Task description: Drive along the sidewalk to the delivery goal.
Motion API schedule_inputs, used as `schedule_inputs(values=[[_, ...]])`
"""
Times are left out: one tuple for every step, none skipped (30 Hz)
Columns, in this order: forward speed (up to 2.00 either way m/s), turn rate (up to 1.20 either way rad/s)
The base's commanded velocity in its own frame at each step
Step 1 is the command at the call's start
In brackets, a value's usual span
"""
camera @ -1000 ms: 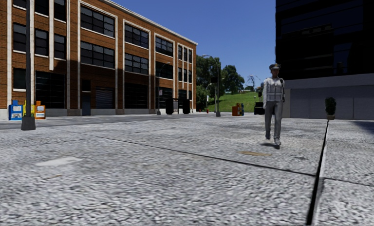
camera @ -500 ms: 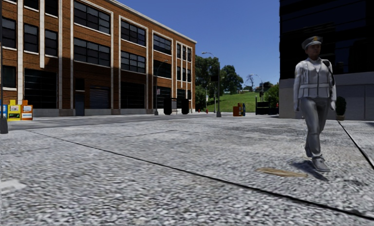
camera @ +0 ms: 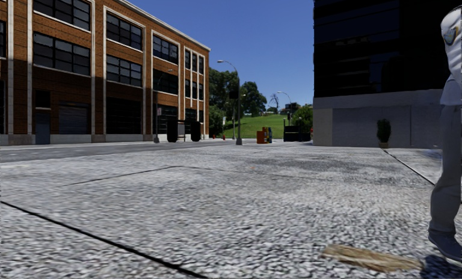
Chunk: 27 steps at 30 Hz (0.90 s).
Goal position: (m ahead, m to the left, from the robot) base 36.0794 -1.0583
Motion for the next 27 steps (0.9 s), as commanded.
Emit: schedule_inputs(values=[[2.0, -0.41], [2.0, -0.41], [2.0, -0.41], [2.0, -0.41], [2.0, -0.41], [2.0, -0.41], [2.0, -0.41], [2.0, -0.41], [2.0, -0.41], [2.0, -0.41], [2.0, -0.41], [2.0, -0.41], [2.0, -0.41], [2.0, -0.41], [2.0, -0.41], [2.0, -0.41], [2.0, -0.41], [2.0, -0.41], [2.0, -0.41], [2.0, -0.41], [2.0, 0.0], [2.0, 0.0], [2.0, 0.0], [2.0, 0.0], [2.0, 0.0], [2.0, 0.0], [2.0, 0.0]])
